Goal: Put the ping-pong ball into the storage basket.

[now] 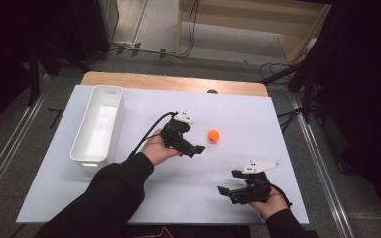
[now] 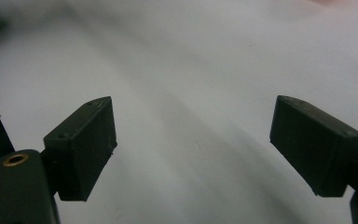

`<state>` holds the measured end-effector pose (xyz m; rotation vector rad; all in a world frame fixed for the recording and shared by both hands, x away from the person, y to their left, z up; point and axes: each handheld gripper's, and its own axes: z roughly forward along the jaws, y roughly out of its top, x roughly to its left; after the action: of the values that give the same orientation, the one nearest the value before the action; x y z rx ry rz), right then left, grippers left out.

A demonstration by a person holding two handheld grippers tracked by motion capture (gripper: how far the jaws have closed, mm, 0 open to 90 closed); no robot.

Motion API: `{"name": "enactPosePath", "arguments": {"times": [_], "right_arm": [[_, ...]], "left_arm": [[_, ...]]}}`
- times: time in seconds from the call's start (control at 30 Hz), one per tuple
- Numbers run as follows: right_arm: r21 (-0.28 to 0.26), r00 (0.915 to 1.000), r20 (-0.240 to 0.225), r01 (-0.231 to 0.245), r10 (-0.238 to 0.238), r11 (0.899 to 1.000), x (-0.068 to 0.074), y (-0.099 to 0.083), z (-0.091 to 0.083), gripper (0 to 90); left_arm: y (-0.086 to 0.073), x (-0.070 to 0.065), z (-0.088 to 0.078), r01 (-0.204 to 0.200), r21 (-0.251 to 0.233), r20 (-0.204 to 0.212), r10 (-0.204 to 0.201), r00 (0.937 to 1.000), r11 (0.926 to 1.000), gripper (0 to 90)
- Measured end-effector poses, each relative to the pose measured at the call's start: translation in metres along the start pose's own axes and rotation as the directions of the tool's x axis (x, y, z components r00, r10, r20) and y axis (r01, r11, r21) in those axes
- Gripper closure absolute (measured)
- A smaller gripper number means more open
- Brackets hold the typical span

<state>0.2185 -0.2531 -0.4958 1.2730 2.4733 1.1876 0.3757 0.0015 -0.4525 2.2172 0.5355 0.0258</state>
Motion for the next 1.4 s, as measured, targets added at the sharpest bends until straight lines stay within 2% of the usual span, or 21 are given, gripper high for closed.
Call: {"name": "enactPosePath", "arguments": {"times": [0.13,0.37,0.53,0.67,0.83,0.93,1.27,1.4], "right_arm": [[0.001,1.0,0.0,0.001,-0.001,1.0,0.0,0.0,0.0,13.2],[0.0,1.0,-0.002,-0.002,0.002,1.0,0.0,0.0,0.0,13.1],[-0.002,1.0,-0.004,-0.004,0.004,1.0,0.0,0.0,0.0,13.2],[-0.004,1.0,-0.002,-0.002,0.002,1.0,-0.001,0.0,0.0,13.1],[0.0,1.0,0.0,-0.001,0.001,1.0,0.0,0.0,0.0,13.2],[0.0,1.0,-0.001,-0.001,0.001,1.0,0.0,0.0,0.0,13.2],[-0.003,1.0,-0.001,0.0,0.0,1.0,0.0,0.0,0.0,13.1],[-0.002,1.0,-0.002,-0.004,0.004,1.0,0.0,-0.001,-0.001,13.1]], "left_arm": [[0.003,0.0,0.004,-0.003,-0.015,-0.002,0.003,1.0,0.9999,2.0],[0.01,0.003,0.016,-0.015,0.0,-0.002,0.015,0.9999,0.9999,2.0],[0.013,0.004,0.02,-0.003,-0.023,-0.011,0.003,0.9999,0.9997,2.1],[0.017,0.007,0.025,-0.001,-0.013,-0.012,0.001,0.9999,0.9999,2.0],[0.023,0.007,0.03,-0.016,-0.01,-0.014,0.016,0.9998,0.9998,2.0],[0.024,0.007,0.033,-0.002,-0.024,-0.009,0.002,1.0,0.9997,2.1],[0.034,0.006,0.044,-0.028,-0.001,-0.01,0.028,0.9995,0.9996,2.1],[0.035,0.008,0.051,-0.021,0.005,-0.007,0.021,0.9998,0.9998,2.1]]}}
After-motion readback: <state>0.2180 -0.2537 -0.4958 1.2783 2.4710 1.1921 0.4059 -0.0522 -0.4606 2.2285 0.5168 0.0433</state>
